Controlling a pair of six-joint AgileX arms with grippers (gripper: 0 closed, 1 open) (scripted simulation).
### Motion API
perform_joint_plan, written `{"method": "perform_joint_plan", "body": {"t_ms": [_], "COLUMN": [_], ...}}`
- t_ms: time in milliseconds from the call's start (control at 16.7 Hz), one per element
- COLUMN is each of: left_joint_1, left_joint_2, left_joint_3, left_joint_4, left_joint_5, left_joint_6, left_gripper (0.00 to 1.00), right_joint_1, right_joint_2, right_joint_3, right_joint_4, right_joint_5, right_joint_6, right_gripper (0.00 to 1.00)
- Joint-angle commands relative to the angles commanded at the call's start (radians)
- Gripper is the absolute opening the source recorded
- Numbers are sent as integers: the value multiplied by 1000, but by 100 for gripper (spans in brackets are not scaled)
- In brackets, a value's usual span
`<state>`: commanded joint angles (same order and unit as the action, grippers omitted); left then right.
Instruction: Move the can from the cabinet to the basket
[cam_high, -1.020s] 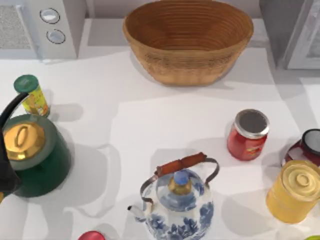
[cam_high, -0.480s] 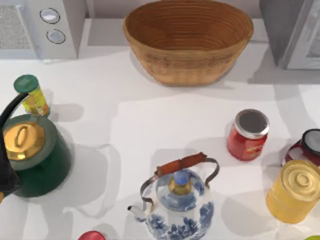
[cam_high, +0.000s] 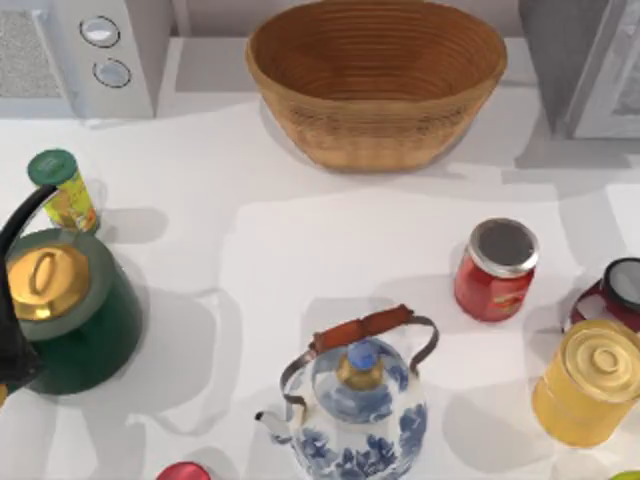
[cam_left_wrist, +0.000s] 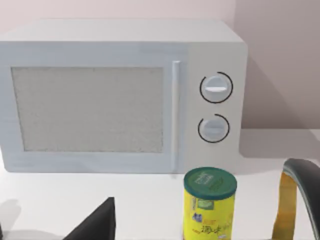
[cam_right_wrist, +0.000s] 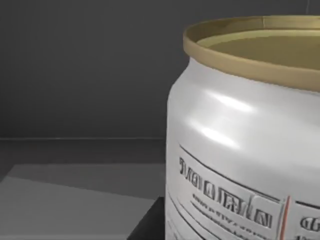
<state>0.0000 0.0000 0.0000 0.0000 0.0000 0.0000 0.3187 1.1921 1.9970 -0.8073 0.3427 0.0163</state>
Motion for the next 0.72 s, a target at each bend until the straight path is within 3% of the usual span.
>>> {"method": "perform_joint_plan", "body": {"t_ms": [360,720], "left_joint_1": [0,0], "left_joint_2": [0,0], "left_joint_3": [0,0], "left_joint_4": [0,0], "left_joint_5": [0,0], "left_joint_6": [0,0], "left_gripper": [100,100], "right_joint_1": [-64,-148], "right_joint_2": [-160,-487], "right_joint_3": [-281,-892], "right_joint_4": [106,325], "right_joint_5": [-29,-129], "right_joint_6": [-1,-8], "right_gripper": [0,0]}}
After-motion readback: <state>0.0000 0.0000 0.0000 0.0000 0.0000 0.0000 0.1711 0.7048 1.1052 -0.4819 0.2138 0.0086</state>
